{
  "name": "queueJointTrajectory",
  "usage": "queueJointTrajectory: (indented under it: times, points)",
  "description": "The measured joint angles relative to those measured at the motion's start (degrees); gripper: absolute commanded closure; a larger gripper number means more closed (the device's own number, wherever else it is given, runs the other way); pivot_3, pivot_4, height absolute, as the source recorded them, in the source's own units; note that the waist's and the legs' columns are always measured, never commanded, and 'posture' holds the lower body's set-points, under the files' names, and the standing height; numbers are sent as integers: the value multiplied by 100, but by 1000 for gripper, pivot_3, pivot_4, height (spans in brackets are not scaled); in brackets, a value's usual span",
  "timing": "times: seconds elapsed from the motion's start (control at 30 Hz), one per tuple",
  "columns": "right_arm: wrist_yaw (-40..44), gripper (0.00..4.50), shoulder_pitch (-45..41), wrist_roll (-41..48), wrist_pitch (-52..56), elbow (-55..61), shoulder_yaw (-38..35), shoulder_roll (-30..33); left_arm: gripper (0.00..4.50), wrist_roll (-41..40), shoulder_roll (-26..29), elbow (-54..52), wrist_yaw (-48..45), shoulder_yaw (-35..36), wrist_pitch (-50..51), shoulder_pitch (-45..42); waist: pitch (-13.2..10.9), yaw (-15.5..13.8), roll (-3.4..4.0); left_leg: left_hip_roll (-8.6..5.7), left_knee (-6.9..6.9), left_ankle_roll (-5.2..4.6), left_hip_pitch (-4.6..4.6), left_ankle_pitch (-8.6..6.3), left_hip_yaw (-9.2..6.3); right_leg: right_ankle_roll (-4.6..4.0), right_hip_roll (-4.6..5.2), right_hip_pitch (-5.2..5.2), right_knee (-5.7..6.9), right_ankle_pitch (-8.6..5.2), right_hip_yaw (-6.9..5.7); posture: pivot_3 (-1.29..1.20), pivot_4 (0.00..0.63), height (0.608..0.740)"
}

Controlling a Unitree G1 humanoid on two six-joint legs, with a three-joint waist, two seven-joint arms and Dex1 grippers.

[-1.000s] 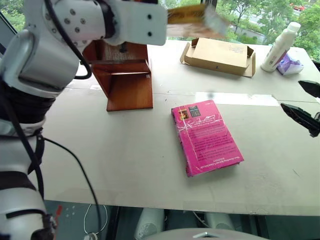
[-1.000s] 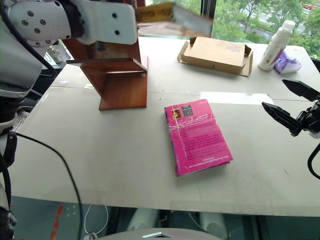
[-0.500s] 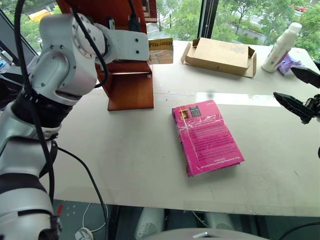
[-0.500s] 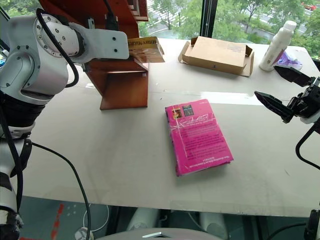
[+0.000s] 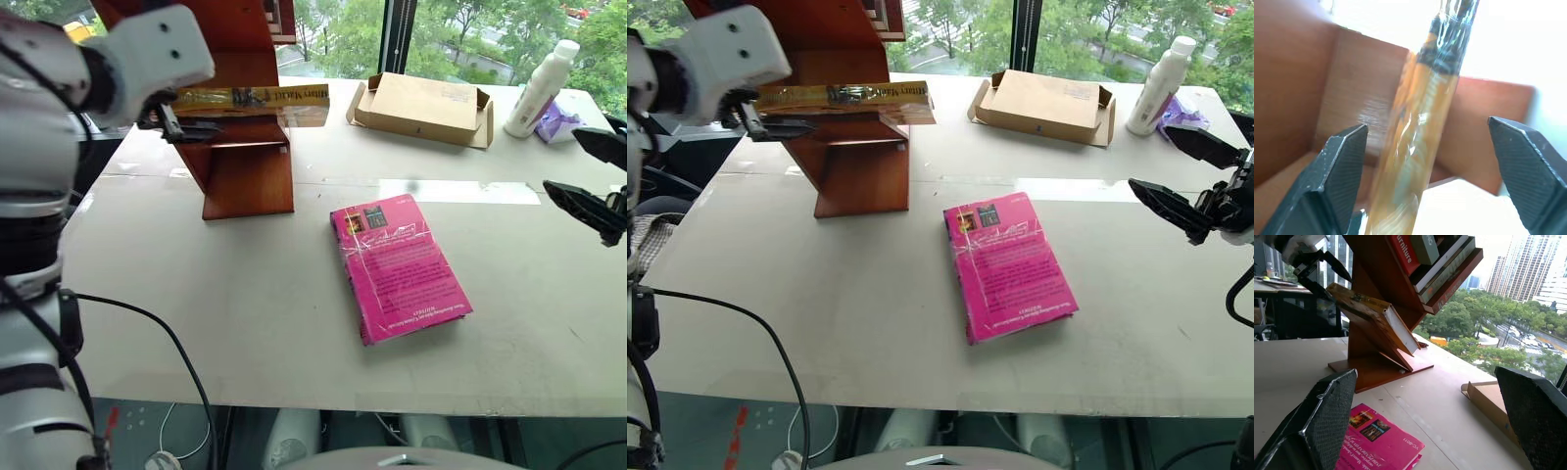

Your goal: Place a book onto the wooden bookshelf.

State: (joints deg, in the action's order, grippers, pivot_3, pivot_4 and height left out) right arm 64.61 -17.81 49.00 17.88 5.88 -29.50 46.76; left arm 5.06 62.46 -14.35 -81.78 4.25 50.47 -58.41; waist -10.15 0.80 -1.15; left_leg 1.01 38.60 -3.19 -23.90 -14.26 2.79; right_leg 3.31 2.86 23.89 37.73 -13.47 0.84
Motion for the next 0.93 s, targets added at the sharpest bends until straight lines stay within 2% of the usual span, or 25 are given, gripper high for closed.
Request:
queueJointTrajectory:
  times: [0.07,0.13,0.2,0.3,0.4,0.47,0.5,0.63,0.7,0.8,0.93]
  points:
    - [4,0,-146,68,69,-19,17,0,472,-780,25,-602,-310,748,882,253,0,-1,0,-1,4,0,2,0,-1,1,1,-4,3,-1,-1,0,150,740]
    - [9,0,-298,106,114,-54,39,0,472,-1753,-287,-1363,-511,1464,1959,512,0,-29,1,-1,17,0,8,0,-14,3,2,-19,7,-2,-16,0,150,740]
    - [10,0,-528,170,198,-96,112,-3,472,-2449,-1263,-1953,-324,2059,2934,657,4,-62,7,-1,35,0,15,0,-23,4,1,-35,12,-3,-23,0,150,740]
    - [8,0,-770,282,304,-91,208,-19,472,-2749,-2833,-2408,543,2443,3362,1462,4,-52,6,0,65,0,15,0,-29,0,-2,-44,28,2,-20,0,150,740]
    - [-8,0,-752,290,410,-74,215,2,472,-2729,-3558,-2633,1526,2305,2935,2546,1,7,-5,4,65,1,19,0,-20,-7,-1,-43,26,9,-7,0,150,740]
    - [-22,0,-408,131,454,72,223,142,472,-2710,-3742,-2781,1966,1960,2366,3442,2,-3,-2,4,57,2,19,0,-19,-8,6,-41,24,8,4,0,150,740]
    - [-22,0,-320,85,464,84,224,165,472,-2697,-3774,-2776,2034,1914,2278,3622,2,-12,-3,4,57,2,18,0,-22,-8,11,-41,26,8,5,0,150,740]
    - [-168,0,789,-338,577,339,60,412,472,-2715,-3903,-2654,2517,2079,1381,4560,4,-95,0,4,48,3,10,-1,-31,-12,29,-35,19,6,-3,0,150,740]
    - [-196,0,1800,-836,521,414,-263,565,472,-2769,-3567,-2589,2512,2242,935,5205,8,-150,1,4,41,3,12,-2,-27,-26,29,-37,8,-2,-1,0,150,740]
    - [-238,0,2884,-1210,440,420,-747,419,472,-2778,-3165,-2285,2396,2481,395,6055,11,-160,6,4,36,1,13,-4,-18,-35,45,-36,-3,-8,3,0,150,740]
    - [-252,0,3556,-1337,356,487,-1081,190,472,-2872,-2885,-1837,2270,2541,-136,6534,14,-141,9,5,36,0,21,-5,-13,-42,51,-35,-2,-4,7,0,150,740]
